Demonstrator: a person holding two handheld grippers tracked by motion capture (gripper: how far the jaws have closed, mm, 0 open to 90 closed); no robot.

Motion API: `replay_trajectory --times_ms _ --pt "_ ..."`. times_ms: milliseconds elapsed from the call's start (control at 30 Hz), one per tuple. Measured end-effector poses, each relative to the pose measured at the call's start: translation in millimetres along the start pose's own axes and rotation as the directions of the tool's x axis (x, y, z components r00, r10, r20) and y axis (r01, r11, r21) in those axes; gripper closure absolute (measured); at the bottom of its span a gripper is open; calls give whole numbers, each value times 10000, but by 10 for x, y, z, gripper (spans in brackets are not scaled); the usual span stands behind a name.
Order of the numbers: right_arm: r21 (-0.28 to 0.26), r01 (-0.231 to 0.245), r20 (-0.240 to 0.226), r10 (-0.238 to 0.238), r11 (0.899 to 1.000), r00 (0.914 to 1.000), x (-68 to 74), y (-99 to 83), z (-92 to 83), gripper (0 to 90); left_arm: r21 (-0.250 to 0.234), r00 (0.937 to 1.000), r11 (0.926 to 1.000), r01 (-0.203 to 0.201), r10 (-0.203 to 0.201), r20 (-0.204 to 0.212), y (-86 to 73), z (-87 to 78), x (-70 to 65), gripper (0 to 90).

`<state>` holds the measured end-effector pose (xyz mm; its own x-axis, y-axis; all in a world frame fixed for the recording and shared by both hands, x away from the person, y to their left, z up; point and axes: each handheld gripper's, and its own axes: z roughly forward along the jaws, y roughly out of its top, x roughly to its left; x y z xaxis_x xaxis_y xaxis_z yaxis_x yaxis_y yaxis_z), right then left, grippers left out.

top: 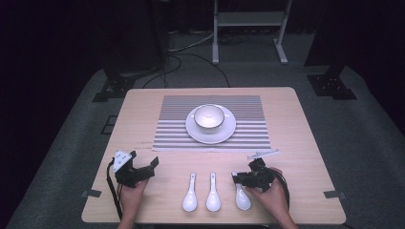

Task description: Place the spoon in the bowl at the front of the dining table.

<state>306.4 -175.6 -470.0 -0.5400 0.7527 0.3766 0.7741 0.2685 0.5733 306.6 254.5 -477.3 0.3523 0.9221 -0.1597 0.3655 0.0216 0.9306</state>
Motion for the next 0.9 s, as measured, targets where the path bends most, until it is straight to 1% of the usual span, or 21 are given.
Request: replay_trajectory --times_ms 67,167,200,267,333,367,433,533,600,633,733,833,900 --pt "104 -70 -71 71 9999 9999 -4 6 5 732 10 10000 10000 5 -5 6 1 0 2 0" --pt "370 73 45 -75 9993 10000 3 24 9 800 22 10000 10000 9 -9 8 1 0 2 0" --pt "423 192 102 -196 9989 9998 10 31 10 804 13 10000 10000 5 -5 12 1 0 2 0" --pt "618 297 186 -309 9976 9994 24 50 4 839 23 10000 10000 9 -9 9 1 0 3 0" --pt "670 398 187 -412 9970 9990 36 58 -9 851 24 10000 10000 7 -7 8 1 0 3 0" --pt "645 368 112 -376 9972 9992 35 58 -13 851 23 10000 10000 6 -6 9 1 0 2 0" --pt "480 292 -96 -288 9984 9995 22 59 -50 852 38 10000 10000 5 -5 11 2 0 3 0" --pt "170 -38 -538 47 9998 9985 -8 60 -124 851 38 10000 10000 7 -7 9 2 1 3 0" --pt "-52 -182 -735 178 9998 9971 -29 58 -170 850 36 10000 10000 -6 6 0 2 1 2 0" --pt "-222 -318 -976 295 9992 9948 -54 55 -207 850 31 10000 10000 -6 6 -6 1 1 1 0" --pt "-541 -671 -1394 590 9963 9885 -109 49 -275 849 31 10000 10000 -7 7 -5 1 1 1 0" --pt "-826 -976 -1726 822 9918 9815 -151 47 -347 848 42 10000 10000 18 -18 -6 2 1 2 0" --pt "-975 -1070 -1878 873 9895 9783 -167 47 -383 848 44 10000 10000 21 -21 -8 2 1 2 0"
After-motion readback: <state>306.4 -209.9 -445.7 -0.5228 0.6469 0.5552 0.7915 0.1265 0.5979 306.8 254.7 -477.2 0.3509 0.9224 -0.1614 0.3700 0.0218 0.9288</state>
